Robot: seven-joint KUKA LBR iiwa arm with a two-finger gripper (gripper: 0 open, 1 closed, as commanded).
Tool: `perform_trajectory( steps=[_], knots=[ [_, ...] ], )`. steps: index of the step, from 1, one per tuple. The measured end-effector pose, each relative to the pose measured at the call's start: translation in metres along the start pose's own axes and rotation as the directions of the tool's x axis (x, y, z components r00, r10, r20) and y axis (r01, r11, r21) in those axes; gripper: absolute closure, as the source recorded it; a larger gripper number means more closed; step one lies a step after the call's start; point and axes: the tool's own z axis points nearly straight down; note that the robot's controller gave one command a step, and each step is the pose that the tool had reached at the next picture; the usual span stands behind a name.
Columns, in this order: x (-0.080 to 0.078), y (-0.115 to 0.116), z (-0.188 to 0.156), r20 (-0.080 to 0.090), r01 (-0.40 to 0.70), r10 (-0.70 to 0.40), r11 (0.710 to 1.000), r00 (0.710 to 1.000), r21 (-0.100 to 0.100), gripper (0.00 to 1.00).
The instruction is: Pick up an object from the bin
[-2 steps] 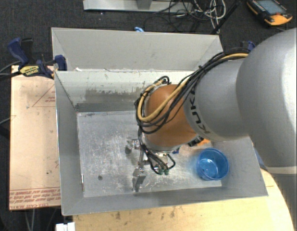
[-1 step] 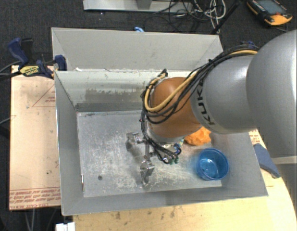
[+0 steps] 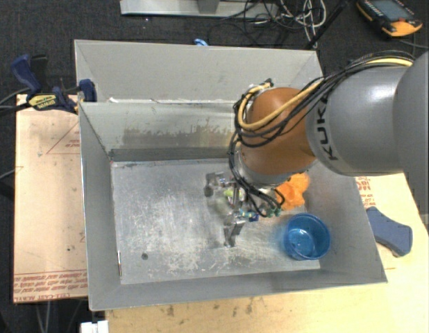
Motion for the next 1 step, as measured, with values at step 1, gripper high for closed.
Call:
perform_trajectory(
  steps=[1],
  knots=[
    [0.0139,-0.0275,-0.0094,0.008,0.048,-0.048,0.999,0.999,0.008,0.00]
  ],
)
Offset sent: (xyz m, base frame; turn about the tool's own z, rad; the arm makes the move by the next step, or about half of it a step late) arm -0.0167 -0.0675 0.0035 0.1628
